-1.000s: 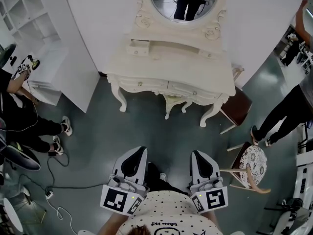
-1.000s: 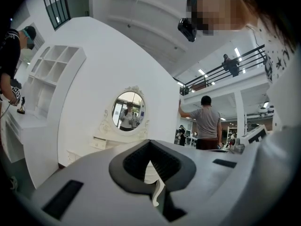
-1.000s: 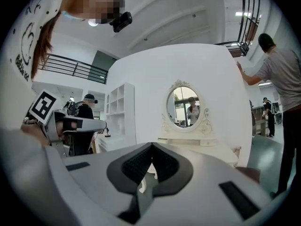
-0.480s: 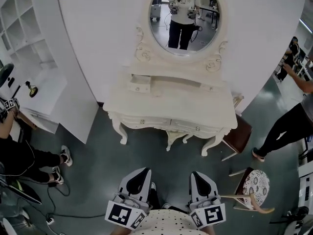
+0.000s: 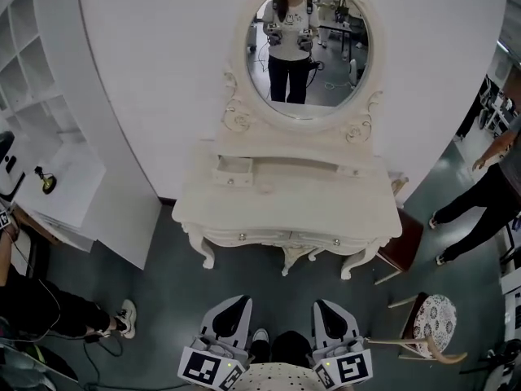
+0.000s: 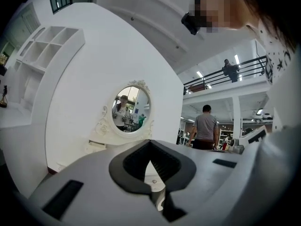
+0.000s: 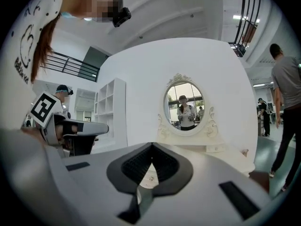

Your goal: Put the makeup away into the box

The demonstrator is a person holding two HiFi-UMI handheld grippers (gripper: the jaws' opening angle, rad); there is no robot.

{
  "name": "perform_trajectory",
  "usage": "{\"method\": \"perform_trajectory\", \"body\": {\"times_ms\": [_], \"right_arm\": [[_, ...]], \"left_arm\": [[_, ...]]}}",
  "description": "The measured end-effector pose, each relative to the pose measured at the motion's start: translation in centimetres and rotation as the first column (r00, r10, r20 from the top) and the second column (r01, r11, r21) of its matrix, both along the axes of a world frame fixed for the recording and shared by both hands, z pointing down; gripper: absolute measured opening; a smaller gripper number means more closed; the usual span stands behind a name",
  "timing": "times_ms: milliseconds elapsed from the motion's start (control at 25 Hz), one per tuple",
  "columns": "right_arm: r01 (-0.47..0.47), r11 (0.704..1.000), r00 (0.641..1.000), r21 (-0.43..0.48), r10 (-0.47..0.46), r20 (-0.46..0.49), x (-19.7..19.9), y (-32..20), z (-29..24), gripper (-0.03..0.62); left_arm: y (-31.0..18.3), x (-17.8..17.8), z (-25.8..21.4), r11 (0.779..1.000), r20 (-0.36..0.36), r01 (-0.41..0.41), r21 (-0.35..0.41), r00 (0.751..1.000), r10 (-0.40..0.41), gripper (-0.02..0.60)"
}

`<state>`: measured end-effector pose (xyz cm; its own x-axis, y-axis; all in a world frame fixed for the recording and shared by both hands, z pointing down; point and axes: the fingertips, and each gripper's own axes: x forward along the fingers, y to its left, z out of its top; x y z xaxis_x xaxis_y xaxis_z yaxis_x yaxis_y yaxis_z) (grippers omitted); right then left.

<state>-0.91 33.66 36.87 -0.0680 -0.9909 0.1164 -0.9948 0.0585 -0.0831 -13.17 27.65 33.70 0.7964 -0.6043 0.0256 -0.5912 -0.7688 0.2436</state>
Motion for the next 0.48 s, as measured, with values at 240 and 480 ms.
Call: {"method": "perform_trajectory", "body": {"times_ms": [240, 480], "right_arm": [[0.0, 1.0, 1.0, -0.021, 0.0, 0.002, 0.8, -2.6, 0.6, 0.006], [0.045, 0.998, 0.999, -0.034, -0.045, 0.004, 2.3, -6.3, 0.6, 0.006]], "left_arm": [[-2.4, 0.6, 1.0, 0.999, 0.01, 0.001, -0.032, 1.0, -0.001, 0.005], [-5.7, 1.9, 1.2, 0.999, 0.03, 0.038, -0.037, 0.999, -0.037, 0.005]]}}
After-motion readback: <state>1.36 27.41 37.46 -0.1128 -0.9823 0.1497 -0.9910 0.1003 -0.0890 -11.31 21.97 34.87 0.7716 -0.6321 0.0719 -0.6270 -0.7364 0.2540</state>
